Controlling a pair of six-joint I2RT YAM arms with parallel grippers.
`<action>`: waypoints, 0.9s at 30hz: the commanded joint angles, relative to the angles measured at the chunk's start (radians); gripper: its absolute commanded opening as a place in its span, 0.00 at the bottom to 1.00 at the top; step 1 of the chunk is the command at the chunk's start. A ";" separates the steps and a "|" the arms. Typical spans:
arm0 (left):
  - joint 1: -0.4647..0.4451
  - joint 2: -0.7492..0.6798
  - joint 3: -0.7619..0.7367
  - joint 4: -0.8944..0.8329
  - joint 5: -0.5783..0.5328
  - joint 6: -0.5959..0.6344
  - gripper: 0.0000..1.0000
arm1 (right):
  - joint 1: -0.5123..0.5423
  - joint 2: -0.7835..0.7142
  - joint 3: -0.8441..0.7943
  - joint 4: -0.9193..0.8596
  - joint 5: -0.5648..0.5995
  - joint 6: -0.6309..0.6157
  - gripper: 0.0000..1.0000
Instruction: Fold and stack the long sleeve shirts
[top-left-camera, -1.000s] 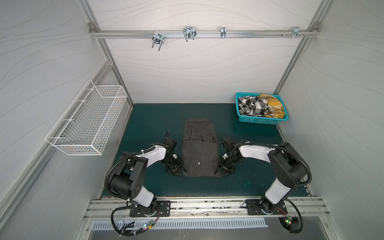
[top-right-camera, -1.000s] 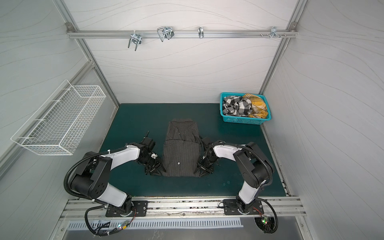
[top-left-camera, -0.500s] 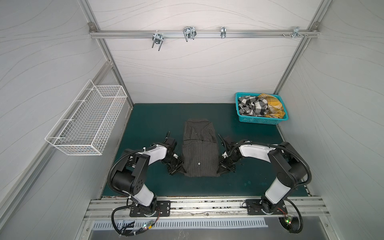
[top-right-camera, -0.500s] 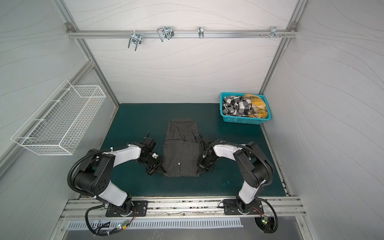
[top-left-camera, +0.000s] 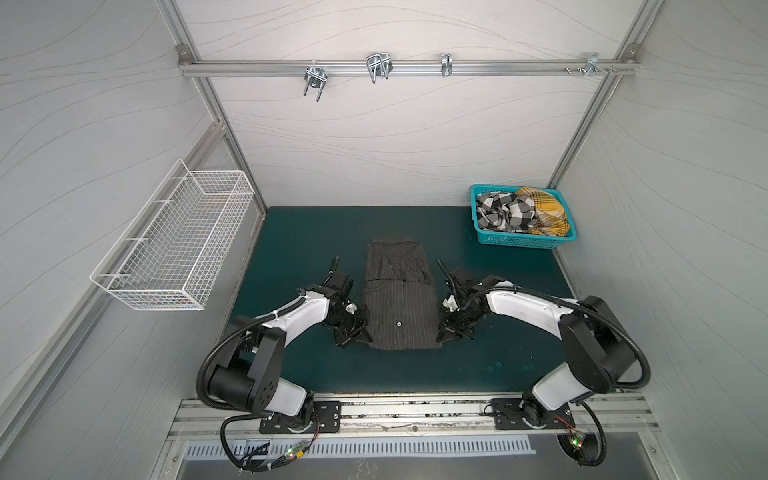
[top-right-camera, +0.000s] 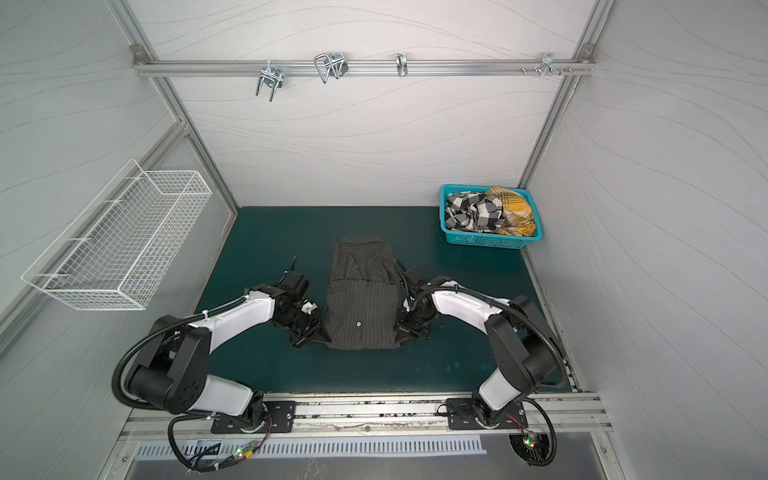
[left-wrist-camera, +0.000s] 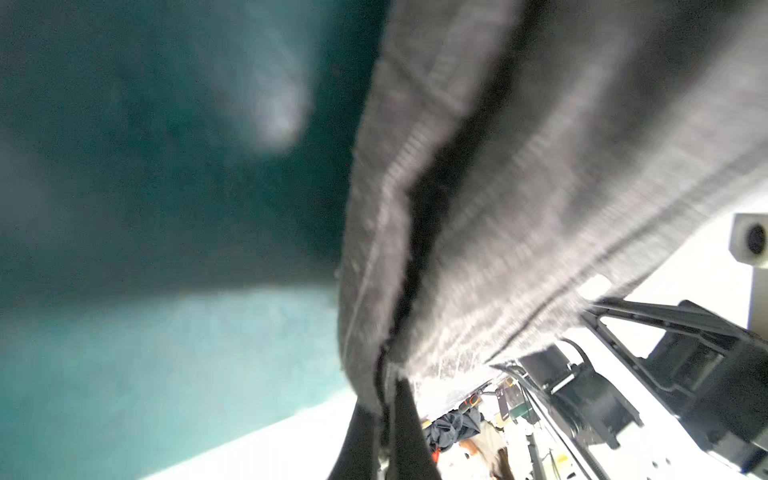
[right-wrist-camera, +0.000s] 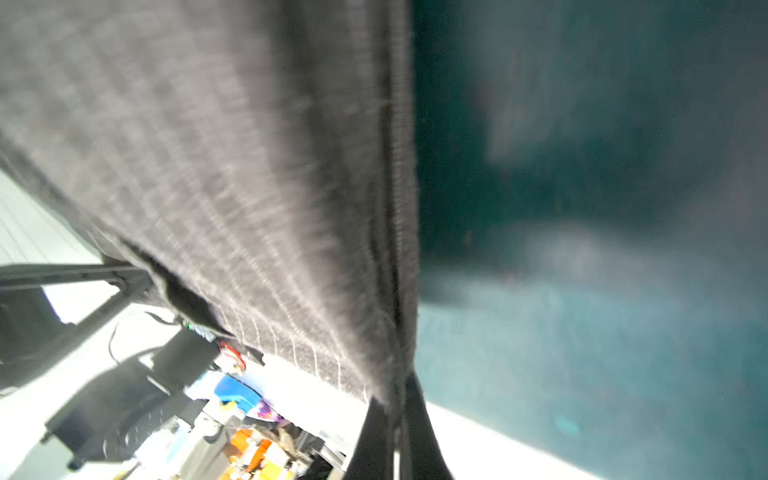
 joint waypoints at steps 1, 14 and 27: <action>-0.014 -0.081 -0.042 -0.060 0.004 -0.010 0.00 | 0.036 -0.080 -0.011 -0.163 0.039 -0.016 0.00; -0.095 -0.495 -0.191 -0.150 0.029 -0.188 0.00 | 0.086 -0.407 -0.070 -0.256 0.039 0.093 0.00; -0.094 -0.495 0.045 -0.067 -0.033 -0.297 0.00 | -0.004 -0.313 0.175 -0.293 0.020 0.032 0.00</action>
